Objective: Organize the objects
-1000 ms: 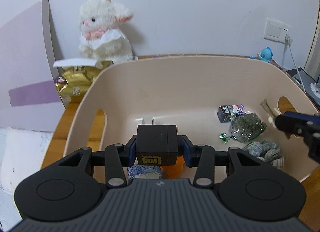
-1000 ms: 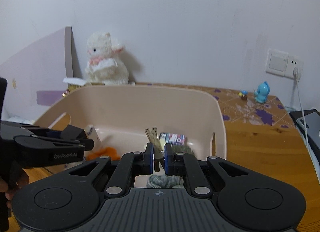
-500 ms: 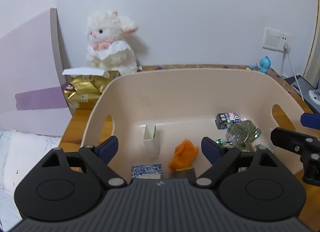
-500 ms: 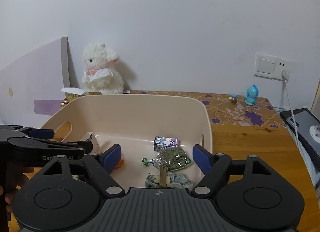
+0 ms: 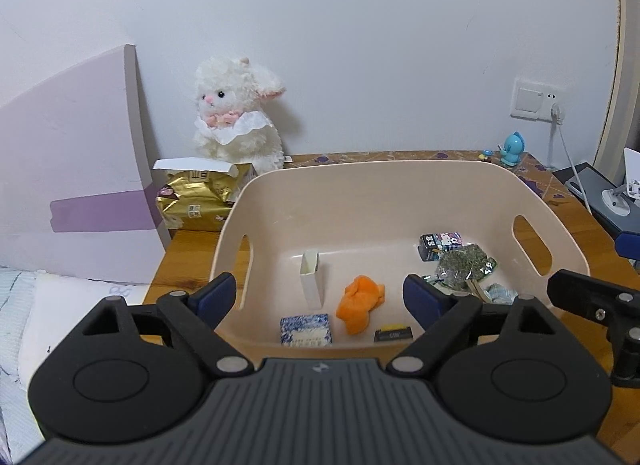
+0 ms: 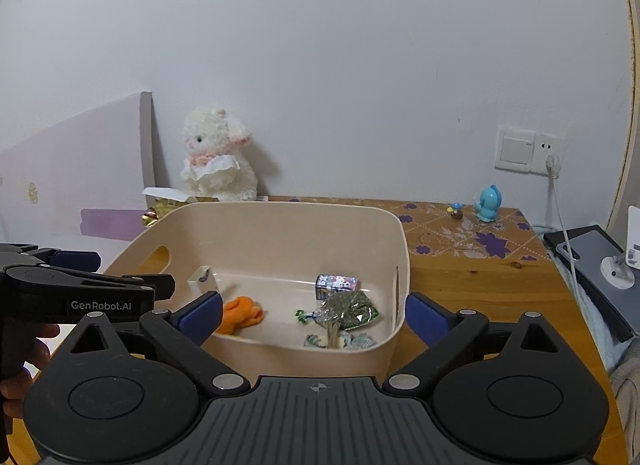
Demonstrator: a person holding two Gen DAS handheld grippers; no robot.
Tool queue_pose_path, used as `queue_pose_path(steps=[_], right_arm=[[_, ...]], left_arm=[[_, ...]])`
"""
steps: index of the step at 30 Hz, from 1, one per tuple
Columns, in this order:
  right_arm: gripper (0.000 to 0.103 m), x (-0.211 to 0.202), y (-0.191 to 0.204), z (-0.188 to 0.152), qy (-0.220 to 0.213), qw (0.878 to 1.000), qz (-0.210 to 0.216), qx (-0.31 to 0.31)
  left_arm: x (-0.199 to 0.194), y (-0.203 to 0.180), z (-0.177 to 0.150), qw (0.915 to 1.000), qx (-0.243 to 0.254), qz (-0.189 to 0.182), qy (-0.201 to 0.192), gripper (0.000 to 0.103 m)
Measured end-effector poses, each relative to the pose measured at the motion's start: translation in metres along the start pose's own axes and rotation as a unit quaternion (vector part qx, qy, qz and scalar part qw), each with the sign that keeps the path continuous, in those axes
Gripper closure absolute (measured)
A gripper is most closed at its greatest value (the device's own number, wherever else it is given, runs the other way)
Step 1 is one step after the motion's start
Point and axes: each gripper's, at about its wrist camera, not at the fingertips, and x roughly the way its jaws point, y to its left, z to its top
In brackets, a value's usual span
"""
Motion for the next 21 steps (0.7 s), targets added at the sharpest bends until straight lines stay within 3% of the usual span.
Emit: queue_pose_path(steps=[8, 21], right_arm=[[0.002, -0.035, 0.012, -0.017, -0.008, 1.000, -0.005, -0.013], [0.000, -0.081, 0.025, -0.049, -0.009, 1.000, -0.012, -0.025]], left_arm=[[-0.040, 0.009, -0.018, 0.9999, 0.002, 0.006, -0.015, 0.012], [-0.098, 0.013, -0.074, 0.9996, 0.017, 0.009, -0.022, 0.012]])
